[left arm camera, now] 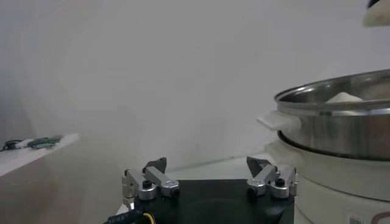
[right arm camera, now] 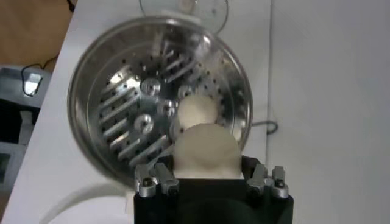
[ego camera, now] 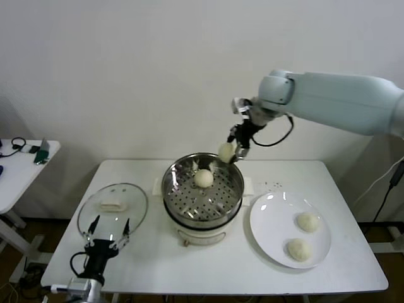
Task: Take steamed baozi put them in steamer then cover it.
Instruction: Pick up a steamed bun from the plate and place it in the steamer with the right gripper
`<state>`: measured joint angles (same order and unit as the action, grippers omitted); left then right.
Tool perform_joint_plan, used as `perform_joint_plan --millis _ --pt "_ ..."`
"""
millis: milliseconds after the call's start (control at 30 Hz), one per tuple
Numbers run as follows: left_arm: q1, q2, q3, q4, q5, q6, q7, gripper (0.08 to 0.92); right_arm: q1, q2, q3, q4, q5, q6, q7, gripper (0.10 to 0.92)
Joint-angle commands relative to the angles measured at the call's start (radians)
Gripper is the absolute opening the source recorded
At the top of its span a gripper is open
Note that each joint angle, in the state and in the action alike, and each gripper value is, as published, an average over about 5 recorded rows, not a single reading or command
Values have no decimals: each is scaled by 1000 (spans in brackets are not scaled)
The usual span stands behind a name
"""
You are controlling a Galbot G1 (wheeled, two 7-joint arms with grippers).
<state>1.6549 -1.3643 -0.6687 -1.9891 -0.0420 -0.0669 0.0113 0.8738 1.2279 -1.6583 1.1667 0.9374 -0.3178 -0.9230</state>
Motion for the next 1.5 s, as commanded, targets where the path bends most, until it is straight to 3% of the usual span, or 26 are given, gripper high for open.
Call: perform_joint_plan --millis 33,1100,1333,1500 --pt "-3 6 0 -15 -3 7 4 823 -91 240 21 -98 53 -19 27 704" --pt "-12 14 -18 10 -16 10 11 823 -258 265 -19 -97 -55 -38 62 714" --pt "-15 15 -18 10 -15 11 9 823 -235 248 0 -91 -55 -39 58 806" --pt "-17 14 -14 9 -13 13 7 823 -171 199 7 -45 -55 -31 38 822"
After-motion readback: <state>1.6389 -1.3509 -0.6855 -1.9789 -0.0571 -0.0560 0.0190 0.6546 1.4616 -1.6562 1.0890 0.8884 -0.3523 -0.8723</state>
